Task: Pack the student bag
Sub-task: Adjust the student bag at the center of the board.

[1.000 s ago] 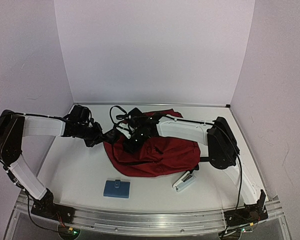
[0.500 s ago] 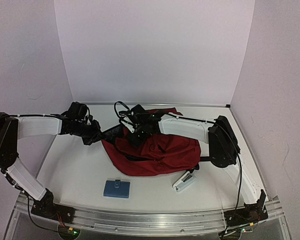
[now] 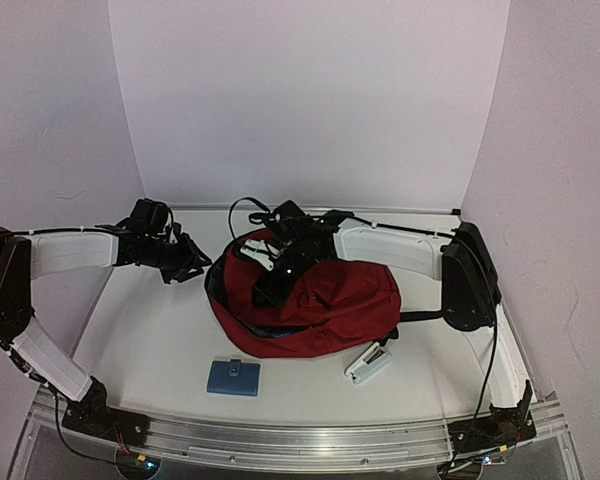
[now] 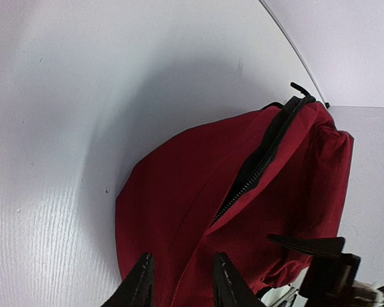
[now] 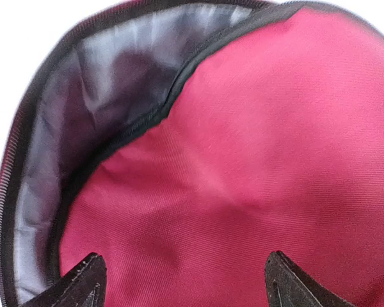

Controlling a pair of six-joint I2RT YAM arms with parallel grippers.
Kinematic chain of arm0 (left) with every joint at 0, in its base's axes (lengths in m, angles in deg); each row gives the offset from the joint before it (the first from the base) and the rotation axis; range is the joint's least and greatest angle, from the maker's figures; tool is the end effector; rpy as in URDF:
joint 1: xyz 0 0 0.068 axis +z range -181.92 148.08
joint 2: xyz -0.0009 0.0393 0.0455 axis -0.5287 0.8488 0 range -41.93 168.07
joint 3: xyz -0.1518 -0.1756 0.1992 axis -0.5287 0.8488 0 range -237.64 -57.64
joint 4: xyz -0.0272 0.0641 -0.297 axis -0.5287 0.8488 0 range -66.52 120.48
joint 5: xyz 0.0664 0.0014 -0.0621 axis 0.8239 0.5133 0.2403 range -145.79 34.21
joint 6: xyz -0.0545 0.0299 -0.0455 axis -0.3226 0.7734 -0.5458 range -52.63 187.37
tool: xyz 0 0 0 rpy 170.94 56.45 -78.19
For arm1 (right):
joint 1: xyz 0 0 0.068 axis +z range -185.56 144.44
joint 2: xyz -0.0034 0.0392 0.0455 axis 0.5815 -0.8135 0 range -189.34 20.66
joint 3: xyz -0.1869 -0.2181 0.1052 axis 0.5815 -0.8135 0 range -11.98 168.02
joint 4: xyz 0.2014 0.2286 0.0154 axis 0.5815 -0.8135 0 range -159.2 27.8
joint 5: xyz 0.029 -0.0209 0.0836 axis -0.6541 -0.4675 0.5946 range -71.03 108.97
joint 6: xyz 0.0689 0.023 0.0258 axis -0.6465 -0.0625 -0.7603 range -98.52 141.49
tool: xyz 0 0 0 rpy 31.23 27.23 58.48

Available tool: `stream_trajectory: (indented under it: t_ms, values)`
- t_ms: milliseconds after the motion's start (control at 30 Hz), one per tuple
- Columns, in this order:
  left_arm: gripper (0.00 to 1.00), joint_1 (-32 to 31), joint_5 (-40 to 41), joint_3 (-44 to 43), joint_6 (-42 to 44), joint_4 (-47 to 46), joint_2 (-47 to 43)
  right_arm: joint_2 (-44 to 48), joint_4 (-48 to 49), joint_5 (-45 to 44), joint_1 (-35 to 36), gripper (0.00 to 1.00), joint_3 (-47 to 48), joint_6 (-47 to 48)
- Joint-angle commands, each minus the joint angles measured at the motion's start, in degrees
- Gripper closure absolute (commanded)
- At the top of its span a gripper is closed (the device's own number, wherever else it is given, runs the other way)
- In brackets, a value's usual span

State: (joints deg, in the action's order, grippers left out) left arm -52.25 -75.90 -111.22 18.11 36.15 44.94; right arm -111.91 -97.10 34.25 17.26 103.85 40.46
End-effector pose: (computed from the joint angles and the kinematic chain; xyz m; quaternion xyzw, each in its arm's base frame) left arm 0.3431 -0.1513 0.2041 -0.1647 0.9002 -0.3436 0.2108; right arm 0.3505 0.4909 0.1990 -0.5843 0.7327 0.2149 0.2749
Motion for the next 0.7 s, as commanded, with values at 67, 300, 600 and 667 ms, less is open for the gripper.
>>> stream_trajectory:
  t_ms: [67,300,600,667]
  values:
    - [0.64,0.2,3.9,-5.3,3.7,0.6,-0.2,3.5,4.8,-3.4,-1.7,0.18,7.2,-7.3]
    - [0.61,0.2,3.3,-11.8,7.4,3.4,6.8,-4.1,7.4,-8.0,-1.7,0.29,15.2,-12.0]
    - [0.61,0.2,1.8,-15.4,9.7,5.5,13.4,-10.4,12.6,-10.3,-1.7,0.43,16.0,-13.8]
    - [0.61,0.2,1.1,-16.0,10.2,5.3,14.6,-11.7,12.7,-10.8,-1.7,0.46,15.0,-13.4]
